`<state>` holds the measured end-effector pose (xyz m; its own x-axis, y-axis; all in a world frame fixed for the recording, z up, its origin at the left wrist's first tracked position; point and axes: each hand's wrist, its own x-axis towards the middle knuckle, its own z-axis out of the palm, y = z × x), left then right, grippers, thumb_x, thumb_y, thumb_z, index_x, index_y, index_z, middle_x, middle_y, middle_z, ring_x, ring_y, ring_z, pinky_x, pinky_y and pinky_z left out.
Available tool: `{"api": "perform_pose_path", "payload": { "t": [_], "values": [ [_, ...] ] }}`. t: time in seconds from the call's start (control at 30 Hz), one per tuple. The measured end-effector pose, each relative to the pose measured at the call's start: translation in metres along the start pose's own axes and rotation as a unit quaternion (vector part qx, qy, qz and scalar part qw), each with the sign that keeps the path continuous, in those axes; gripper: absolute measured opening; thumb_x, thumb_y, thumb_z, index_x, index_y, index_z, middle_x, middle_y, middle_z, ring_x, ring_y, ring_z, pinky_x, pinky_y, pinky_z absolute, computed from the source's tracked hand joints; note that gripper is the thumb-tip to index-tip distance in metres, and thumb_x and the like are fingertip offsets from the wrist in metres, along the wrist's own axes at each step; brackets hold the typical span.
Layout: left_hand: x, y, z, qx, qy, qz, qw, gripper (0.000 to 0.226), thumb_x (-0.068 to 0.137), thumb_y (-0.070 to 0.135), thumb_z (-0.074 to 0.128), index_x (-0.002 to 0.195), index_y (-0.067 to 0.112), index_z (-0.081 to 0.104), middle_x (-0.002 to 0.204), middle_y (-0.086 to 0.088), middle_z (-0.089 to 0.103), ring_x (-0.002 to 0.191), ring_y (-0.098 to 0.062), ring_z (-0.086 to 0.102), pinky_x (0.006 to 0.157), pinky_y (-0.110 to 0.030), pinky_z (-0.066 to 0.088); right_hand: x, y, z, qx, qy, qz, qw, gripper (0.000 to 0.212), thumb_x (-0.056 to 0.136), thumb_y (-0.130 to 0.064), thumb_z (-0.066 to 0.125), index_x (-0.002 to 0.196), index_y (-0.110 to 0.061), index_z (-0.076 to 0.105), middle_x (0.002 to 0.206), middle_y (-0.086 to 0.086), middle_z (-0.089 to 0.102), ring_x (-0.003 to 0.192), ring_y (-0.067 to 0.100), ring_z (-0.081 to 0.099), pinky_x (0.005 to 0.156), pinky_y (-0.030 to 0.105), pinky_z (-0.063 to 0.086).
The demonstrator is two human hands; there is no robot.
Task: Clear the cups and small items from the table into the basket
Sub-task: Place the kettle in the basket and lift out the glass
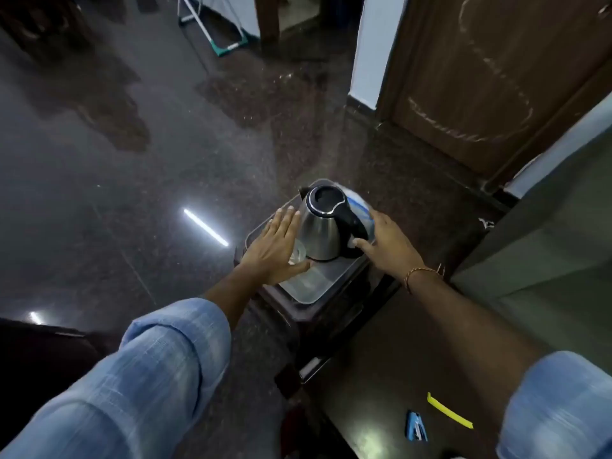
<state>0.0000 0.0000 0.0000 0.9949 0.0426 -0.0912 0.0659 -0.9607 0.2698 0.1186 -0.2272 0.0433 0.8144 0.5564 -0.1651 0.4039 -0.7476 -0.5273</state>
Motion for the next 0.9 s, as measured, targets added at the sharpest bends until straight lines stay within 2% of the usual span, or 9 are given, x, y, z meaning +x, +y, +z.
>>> {"api": "perform_pose_path", "payload": {
  "t": [0.1, 0.23, 0.3, 0.43, 0.6, 0.67, 0.73, 0.83, 0.9],
  "values": [
    [0.006, -0.015, 0.029, 0.002, -0.038, -0.039, 0.999, 0.106, 0.085, 0.064, 0.050, 0.153, 0.008, -0.009, 0.163, -0.012, -0.011, 0.150, -0.030, -0.013, 0.122, -0.043, 0.003, 0.014, 0.012, 0.023, 0.048, -0.002, 0.006, 0.999, 0.060, 0.088, -0.025, 0.068, 0.140, -0.010, 0.042, 0.139, 0.012, 0.046, 0.130, 0.028, 0.045, 0.107, 0.036, 0.038],
    [0.015, -0.024, 0.063, -0.028, -0.078, -0.079, 0.993, 0.108, 0.085, 0.053, 0.061, 0.153, 0.009, -0.010, 0.164, -0.012, -0.008, 0.150, -0.032, -0.008, 0.122, -0.043, 0.009, 0.026, 0.026, 0.049, 0.085, 0.016, 0.038, 0.996, 0.069, 0.088, -0.020, 0.067, 0.147, -0.010, 0.034, 0.145, 0.014, 0.041, 0.133, 0.027, 0.042, 0.111, 0.035, 0.033],
    [0.021, -0.025, 0.073, -0.042, -0.088, -0.095, 0.991, 0.109, 0.083, 0.050, 0.065, 0.154, 0.010, -0.007, 0.164, -0.011, -0.003, 0.151, -0.031, -0.004, 0.121, -0.042, 0.010, 0.034, 0.032, 0.056, 0.103, 0.018, 0.052, 0.993, 0.066, 0.088, -0.022, 0.067, 0.146, -0.012, 0.036, 0.144, 0.014, 0.045, 0.130, 0.027, 0.046, 0.110, 0.037, 0.037],
    [0.030, -0.025, 0.088, -0.067, -0.074, -0.140, 0.985, 0.110, 0.079, 0.041, 0.076, 0.154, 0.008, 0.002, 0.163, -0.011, 0.008, 0.151, -0.031, 0.007, 0.123, -0.041, 0.014, 0.052, 0.044, 0.065, 0.124, 0.009, 0.101, 0.987, 0.042, 0.086, -0.028, 0.070, 0.120, -0.010, 0.055, 0.112, 0.014, 0.065, 0.106, 0.030, 0.061, 0.086, 0.030, 0.046],
    [0.041, -0.031, 0.091, -0.114, -0.052, -0.203, 0.971, 0.109, 0.071, 0.025, 0.085, 0.151, 0.003, 0.015, 0.152, -0.017, 0.033, 0.137, -0.035, 0.038, 0.110, -0.042, 0.036, 0.068, 0.049, 0.071, 0.180, 0.030, 0.136, 0.974, 0.030, 0.076, -0.037, 0.077, 0.097, -0.017, 0.068, 0.088, -0.003, 0.070, 0.084, 0.012, 0.063, 0.073, 0.023, 0.046],
    [0.043, -0.032, 0.091, -0.137, -0.051, -0.226, 0.963, 0.110, 0.065, 0.023, 0.088, 0.149, 0.004, 0.020, 0.147, -0.016, 0.039, 0.131, -0.034, 0.046, 0.105, -0.042, 0.041, 0.071, 0.049, 0.075, 0.211, 0.045, 0.135, 0.967, 0.015, 0.075, -0.033, 0.078, 0.081, -0.023, 0.068, 0.074, -0.011, 0.067, 0.074, 0.006, 0.062, 0.065, 0.019, 0.046],
    [0.044, -0.033, 0.091, -0.153, -0.048, -0.238, 0.958, 0.109, 0.062, 0.023, 0.090, 0.147, 0.007, 0.024, 0.143, -0.015, 0.043, 0.126, -0.034, 0.050, 0.103, -0.041, 0.043, 0.073, 0.050, 0.079, 0.233, 0.054, 0.134, 0.962, 0.013, 0.075, -0.026, 0.076, 0.070, -0.025, 0.064, 0.068, -0.012, 0.065, 0.069, 0.007, 0.063, 0.064, 0.022, 0.049],
    [0.043, -0.035, 0.090, -0.176, -0.043, -0.242, 0.953, 0.106, 0.058, 0.022, 0.092, 0.142, 0.008, 0.029, 0.139, -0.013, 0.044, 0.122, -0.033, 0.053, 0.101, -0.041, 0.044, 0.073, 0.049, 0.083, 0.254, 0.064, 0.138, 0.955, 0.011, 0.072, -0.024, 0.071, 0.068, -0.020, 0.061, 0.068, -0.001, 0.065, 0.069, 0.016, 0.065, 0.067, 0.031, 0.053],
    [0.040, -0.037, 0.087, -0.193, -0.038, -0.248, 0.949, 0.105, 0.057, 0.022, 0.092, 0.141, 0.009, 0.031, 0.139, -0.011, 0.042, 0.121, -0.031, 0.053, 0.100, -0.039, 0.044, 0.073, 0.041, 0.085, 0.282, 0.082, 0.131, 0.947, 0.011, 0.067, -0.028, 0.066, 0.064, -0.020, 0.058, 0.061, -0.005, 0.060, 0.063, 0.014, 0.061, 0.063, 0.030, 0.053]
  ]
}}
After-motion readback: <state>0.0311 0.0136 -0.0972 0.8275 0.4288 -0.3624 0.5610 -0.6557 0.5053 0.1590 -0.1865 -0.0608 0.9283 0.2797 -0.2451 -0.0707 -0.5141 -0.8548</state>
